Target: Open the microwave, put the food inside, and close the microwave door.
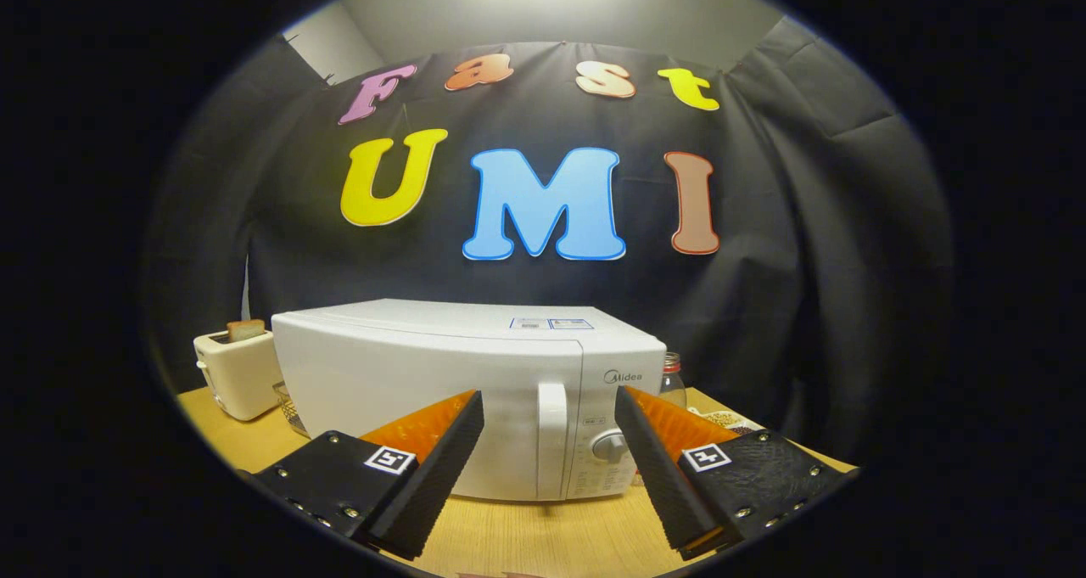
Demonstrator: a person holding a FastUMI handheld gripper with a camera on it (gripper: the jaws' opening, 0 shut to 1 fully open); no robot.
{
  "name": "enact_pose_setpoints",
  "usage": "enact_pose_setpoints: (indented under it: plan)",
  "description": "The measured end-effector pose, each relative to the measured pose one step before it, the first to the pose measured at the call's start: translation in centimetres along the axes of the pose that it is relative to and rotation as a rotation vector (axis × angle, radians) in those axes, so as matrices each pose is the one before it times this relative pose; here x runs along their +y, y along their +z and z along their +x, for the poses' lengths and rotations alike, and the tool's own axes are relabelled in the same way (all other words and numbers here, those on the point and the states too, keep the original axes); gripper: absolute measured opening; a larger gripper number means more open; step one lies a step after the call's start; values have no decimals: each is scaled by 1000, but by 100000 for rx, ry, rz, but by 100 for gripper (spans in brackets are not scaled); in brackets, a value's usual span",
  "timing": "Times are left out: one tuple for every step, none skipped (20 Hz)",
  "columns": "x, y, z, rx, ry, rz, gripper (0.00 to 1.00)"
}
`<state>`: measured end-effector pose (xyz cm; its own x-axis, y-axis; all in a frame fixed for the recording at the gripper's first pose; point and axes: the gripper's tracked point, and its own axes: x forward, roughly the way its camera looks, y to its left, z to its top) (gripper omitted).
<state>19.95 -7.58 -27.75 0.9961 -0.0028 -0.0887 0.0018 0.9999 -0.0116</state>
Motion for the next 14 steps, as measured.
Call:
enact_pose_setpoints:
  plan:
    - [125,-609,501,-244,894,-879,98]
    - [-218,-553,496,471,-650,-930,96]
    - [-315,-732,699,1035,-627,-188,94]
    - [1,-532,384,1285,-220,514,93]
    - [34,-486,494,822,216,285,89]
    - [-50,-386,363,523,-31,-46,89]
    - [-223,-476,379,457,-1047,-269,88]
    - [-295,-431,318,845,-847,-12,81]
    - [113,-599,478,1386,471,943,73]
    - [97,-743,378,2421,358,1398,71]
    - [299,-496,264,1552,1780,1838,69]
    - [224,-248,346,720,1465,1289,69]
    - [-325,-284,-10,256,-1258,41,67]
    - [23,106,93,-172,1361,767,54]
